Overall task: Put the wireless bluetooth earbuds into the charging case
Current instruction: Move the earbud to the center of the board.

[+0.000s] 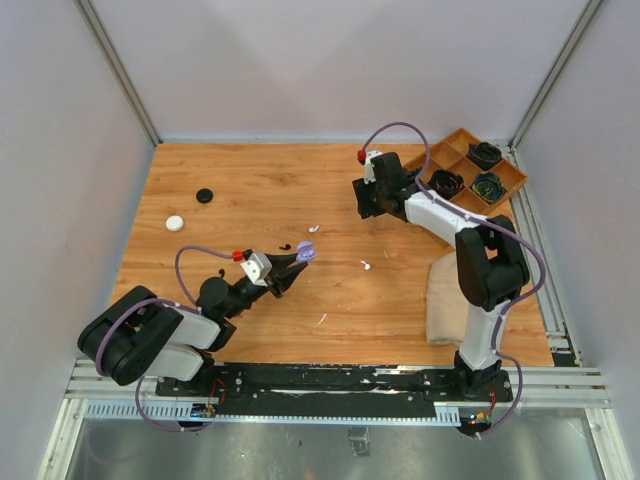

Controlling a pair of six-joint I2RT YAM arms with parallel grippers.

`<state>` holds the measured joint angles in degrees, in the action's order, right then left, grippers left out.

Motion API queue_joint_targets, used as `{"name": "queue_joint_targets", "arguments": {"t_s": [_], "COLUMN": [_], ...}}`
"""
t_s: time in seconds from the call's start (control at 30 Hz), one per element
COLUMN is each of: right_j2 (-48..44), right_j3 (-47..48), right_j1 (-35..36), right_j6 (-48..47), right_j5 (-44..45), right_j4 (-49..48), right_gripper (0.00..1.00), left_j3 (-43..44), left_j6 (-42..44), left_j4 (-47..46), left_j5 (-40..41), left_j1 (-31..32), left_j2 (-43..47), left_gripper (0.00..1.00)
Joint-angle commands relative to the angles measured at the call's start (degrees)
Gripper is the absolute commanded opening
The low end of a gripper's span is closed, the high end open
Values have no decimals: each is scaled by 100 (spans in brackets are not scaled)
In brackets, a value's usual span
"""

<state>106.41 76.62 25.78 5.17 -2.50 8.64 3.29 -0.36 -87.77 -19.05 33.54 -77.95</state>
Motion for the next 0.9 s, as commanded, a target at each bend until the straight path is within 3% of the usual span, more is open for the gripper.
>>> {"name": "queue_joint_targets", "arguments": {"t_s": [0.0, 0.53, 0.87], "right_j2": [533, 1863, 1883], "right_j3": [485, 1472, 1507], "right_j1": [-278, -424, -420], "right_j6": [173, 291, 288], "right_j5": [43, -391, -440], "right_j4": [77, 227, 831], "right_gripper": [47, 37, 24], "left_j3": [-39, -21, -39], "left_j6": [147, 166, 202], "left_j4": [-1441, -1445, -1435], "left_j5": [50, -20, -19], "left_j1": [-18, -22, -16], "left_j2": [-72, -124, -79], "left_gripper": [0, 0, 0]}}
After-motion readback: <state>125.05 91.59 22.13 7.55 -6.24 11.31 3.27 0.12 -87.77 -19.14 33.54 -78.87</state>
